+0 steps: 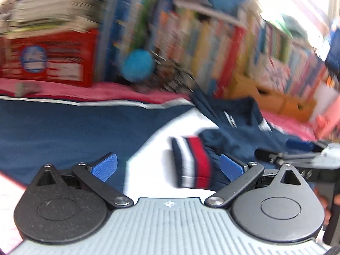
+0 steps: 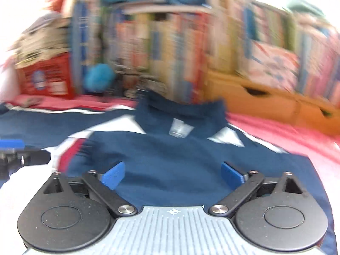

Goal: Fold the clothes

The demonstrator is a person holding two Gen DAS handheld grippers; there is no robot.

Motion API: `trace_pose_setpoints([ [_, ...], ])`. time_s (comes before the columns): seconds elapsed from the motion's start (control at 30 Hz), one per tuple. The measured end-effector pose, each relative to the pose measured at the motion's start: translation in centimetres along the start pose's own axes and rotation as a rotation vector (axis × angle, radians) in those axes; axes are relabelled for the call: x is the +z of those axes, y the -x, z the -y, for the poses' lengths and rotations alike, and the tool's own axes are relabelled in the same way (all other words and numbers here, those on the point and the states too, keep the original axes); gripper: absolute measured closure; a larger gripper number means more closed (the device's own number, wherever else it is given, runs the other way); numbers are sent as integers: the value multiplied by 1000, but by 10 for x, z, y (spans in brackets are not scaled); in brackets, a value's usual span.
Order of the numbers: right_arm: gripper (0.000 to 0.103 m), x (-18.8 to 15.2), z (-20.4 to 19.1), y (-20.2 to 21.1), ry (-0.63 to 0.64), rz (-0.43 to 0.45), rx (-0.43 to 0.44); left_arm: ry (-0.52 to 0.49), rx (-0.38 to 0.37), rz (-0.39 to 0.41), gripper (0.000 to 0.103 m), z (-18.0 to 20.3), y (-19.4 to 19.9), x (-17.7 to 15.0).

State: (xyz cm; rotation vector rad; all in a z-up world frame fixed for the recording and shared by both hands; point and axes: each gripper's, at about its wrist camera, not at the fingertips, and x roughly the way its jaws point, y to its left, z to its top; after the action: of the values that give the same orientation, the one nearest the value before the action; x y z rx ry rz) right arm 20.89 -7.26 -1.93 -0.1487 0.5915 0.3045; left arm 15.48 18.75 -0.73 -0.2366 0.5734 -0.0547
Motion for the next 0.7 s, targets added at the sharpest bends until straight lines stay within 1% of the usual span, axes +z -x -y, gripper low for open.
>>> trace_pose_setpoints([
  [0.03,17,1,-12,-3,16,-3,25,22,19,18,0,-12,7,1],
  [0.1,23,4,-35,-8,48,-8,74,67,76,50,0,-39,20,6],
  [0.13,30,6,-46,-11,64,-11,99,94,121,55,0,-55,24,9],
  [0.17,32,7,-57,-13,77,-14,122,120,166,59,0,-70,29,12],
  [0.23,32,3,-67,-22,59,-25,128,186,261,66,0,-103,35,16],
  [0.3,29,0,-75,-30,40,-37,134,278,357,63,0,-141,39,20],
  [0.33,28,0,-73,-31,25,-42,136,322,398,63,0,-158,41,21],
  [0.37,23,0,-72,-33,10,-47,139,364,439,63,0,-176,41,23],
  [0.4,21,1,-70,-34,-4,-53,141,402,473,67,0,-192,41,26],
  [0.47,19,1,-66,-36,-34,-63,146,485,538,82,0,-224,40,30],
  [0.53,16,1,-64,-37,-47,-69,145,553,588,101,0,-250,36,34],
  [0.7,14,-4,-62,-39,-48,-71,136,625,670,119,0,-295,15,42],
])
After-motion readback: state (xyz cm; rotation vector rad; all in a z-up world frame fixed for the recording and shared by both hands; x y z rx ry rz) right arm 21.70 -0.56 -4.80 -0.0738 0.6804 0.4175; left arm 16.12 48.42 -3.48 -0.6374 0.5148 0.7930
